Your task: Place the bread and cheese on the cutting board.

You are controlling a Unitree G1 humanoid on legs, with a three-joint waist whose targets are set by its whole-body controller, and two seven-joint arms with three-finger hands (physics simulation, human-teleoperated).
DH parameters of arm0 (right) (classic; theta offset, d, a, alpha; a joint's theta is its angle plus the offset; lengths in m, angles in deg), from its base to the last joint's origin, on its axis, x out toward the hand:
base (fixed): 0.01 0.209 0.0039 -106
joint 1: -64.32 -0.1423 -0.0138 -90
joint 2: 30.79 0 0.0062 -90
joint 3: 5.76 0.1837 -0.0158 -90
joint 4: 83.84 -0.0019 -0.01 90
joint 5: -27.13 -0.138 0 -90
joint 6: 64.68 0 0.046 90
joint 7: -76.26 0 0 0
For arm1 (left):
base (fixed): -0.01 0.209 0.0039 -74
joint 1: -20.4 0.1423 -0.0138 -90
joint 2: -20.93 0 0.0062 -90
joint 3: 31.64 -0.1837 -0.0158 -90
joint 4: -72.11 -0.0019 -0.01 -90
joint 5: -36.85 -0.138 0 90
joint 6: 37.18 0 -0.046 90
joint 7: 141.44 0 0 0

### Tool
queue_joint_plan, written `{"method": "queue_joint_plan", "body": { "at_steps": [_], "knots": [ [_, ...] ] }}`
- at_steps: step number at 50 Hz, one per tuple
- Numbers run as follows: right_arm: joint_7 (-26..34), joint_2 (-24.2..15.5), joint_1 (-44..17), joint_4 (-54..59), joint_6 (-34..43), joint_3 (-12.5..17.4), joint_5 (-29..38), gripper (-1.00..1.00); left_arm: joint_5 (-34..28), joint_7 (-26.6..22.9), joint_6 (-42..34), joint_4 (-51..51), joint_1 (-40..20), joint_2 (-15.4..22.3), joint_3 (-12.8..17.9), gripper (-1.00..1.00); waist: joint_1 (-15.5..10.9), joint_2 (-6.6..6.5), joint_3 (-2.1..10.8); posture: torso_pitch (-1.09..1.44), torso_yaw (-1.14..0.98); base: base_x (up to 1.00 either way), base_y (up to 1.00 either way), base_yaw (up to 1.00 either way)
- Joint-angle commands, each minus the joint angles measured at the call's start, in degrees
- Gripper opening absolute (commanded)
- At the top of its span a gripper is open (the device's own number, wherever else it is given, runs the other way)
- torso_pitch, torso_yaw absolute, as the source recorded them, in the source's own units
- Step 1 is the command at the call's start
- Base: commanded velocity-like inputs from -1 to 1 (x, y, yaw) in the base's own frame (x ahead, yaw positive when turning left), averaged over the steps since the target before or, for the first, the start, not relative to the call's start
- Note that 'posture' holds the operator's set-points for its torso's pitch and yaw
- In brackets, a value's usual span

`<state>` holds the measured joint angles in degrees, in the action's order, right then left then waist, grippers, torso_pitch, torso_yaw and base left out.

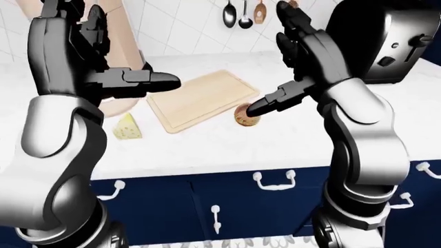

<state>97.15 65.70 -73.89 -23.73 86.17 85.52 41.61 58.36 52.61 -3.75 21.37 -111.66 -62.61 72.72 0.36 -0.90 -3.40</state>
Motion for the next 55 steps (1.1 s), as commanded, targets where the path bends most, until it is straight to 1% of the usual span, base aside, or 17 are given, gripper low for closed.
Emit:
{"method": "queue_joint_plan", "body": {
  "at_steps": [1,4,6,7,8,10,11,13,15,16,19,26,33,39,42,47,55],
  "knots": [
    [0.0,-0.1,-2.2,-1.7,-1.6,-0.2,0.1,1.00,-0.9,0.2,1.4,0.7,-1.5,0.8,1.3,1.00,-0.3,0.07,1.15,0.00,0.00,0.32,0.00,0.00],
    [0.0,0.0,-2.0,-1.6,-1.9,-0.2,0.1,1.00,-1.1,0.1,1.6,0.6,-1.4,0.7,1.3,1.00,0.2,-2.09,0.67,0.00,0.00,0.33,0.00,0.00],
    [-0.1,0.1,-2.0,-1.4,-2.1,-0.2,0.2,1.00,-1.2,0.0,1.4,0.8,-1.4,0.6,1.2,1.00,0.4,-5.01,1.21,0.00,0.00,0.32,0.00,0.00],
    [-0.2,0.1,-2.1,-1.3,-2.1,-0.1,0.2,1.00,-1.2,0.0,1.3,0.8,-1.4,0.6,1.2,1.00,0.0,-3.25,0.90,0.00,0.00,0.23,0.00,0.00],
    [-0.3,0.1,-2.0,-1.2,-2.0,0.0,0.3,1.00,-1.4,-0.1,1.5,0.7,-1.4,0.6,1.2,1.00,0.5,-4.23,-0.21,0.00,0.00,0.05,0.00,0.00],
    [-0.7,0.5,-2.0,-1.2,-1.9,-0.1,0.4,1.00,-1.4,-0.1,1.5,0.8,-1.2,0.4,1.2,1.00,0.9,-3.68,0.85,0.00,0.00,0.00,0.00,0.00],
    [-0.8,0.5,-2.0,-1.1,-2.0,-0.1,0.3,1.00,-1.5,-0.2,1.6,0.7,-1.1,0.3,1.2,1.00,1.0,-3.06,0.60,0.00,0.00,0.00,0.00,0.00],
    [-0.7,0.4,-2.2,-1.1,-1.7,-0.2,0.3,1.00,-1.6,-0.2,1.6,0.7,-1.2,0.3,1.1,1.00,0.6,-1.30,0.15,0.00,0.00,0.00,0.00,0.00],
    [-0.7,0.3,-2.1,-0.9,-2.0,0.0,0.2,1.00,-1.6,-0.2,1.3,0.9,-1.3,0.2,1.1,1.00,0.1,1.60,0.43,0.00,0.00,0.00,0.00,0.00],
    [-0.7,0.3,-2.1,-0.9,-1.9,0.0,0.2,1.00,-1.6,-0.2,1.3,1.0,-1.3,0.3,1.1,1.00,0.0,-0.39,0.50,0.00,0.00,0.00,0.00,0.00],
    [-0.7,0.2,-2.0,-0.9,-2.1,0.0,0.1,1.00,-1.7,-0.2,1.2,1.0,-1.4,0.3,1.2,1.00,0.2,-0.17,1.72,0.00,0.00,0.00,0.00,0.00],
    [-0.6,0.2,-2.0,-1.0,-1.9,-0.2,0.2,1.00,-1.7,-0.4,1.2,1.0,-1.5,0.3,1.4,1.00,0.3,-0.98,1.82,0.00,0.00,0.00,0.00,0.00],
    [-0.7,0.3,-1.8,-0.7,-2.1,-0.1,0.1,1.00,-1.7,-0.3,0.3,1.8,-1.4,0.0,1.1,1.00,0.4,-1.05,1.77,0.00,0.00,0.00,0.00,0.00],
    [-0.5,0.1,-2.2,-0.8,-1.5,-0.1,0.4,1.00,1.0,1.2,-3.6,3.1,-1.8,0.7,3.9,1.00,0.3,-0.95,1.51,0.00,0.00,0.00,0.00,0.00],
    [-0.5,0.1,-2.4,-0.8,-1.4,0.0,0.3,1.00,2.5,1.4,-2.8,5.1,0.5,1.3,4.4,1.00,0.3,-0.98,1.40,0.00,0.00,0.00,0.00,0.00],
    [-0.5,0.0,-2.4,-1.1,-1.1,0.1,0.3,1.00,4.8,-0.3,-2.0,7.3,3.9,2.3,6.1,1.00,0.0,-1.01,1.40,0.00,0.00,0.00,0.00,0.00],
    [-0.6,-0.1,-2.4,-1.1,-1.1,0.0,0.3,1.00,10.5,-3.1,-0.7,8.2,9.3,4.8,10.6,1.00,-0.2,-1.23,1.36,0.00,0.00,0.00,0.00,0.00]
  ]
}}
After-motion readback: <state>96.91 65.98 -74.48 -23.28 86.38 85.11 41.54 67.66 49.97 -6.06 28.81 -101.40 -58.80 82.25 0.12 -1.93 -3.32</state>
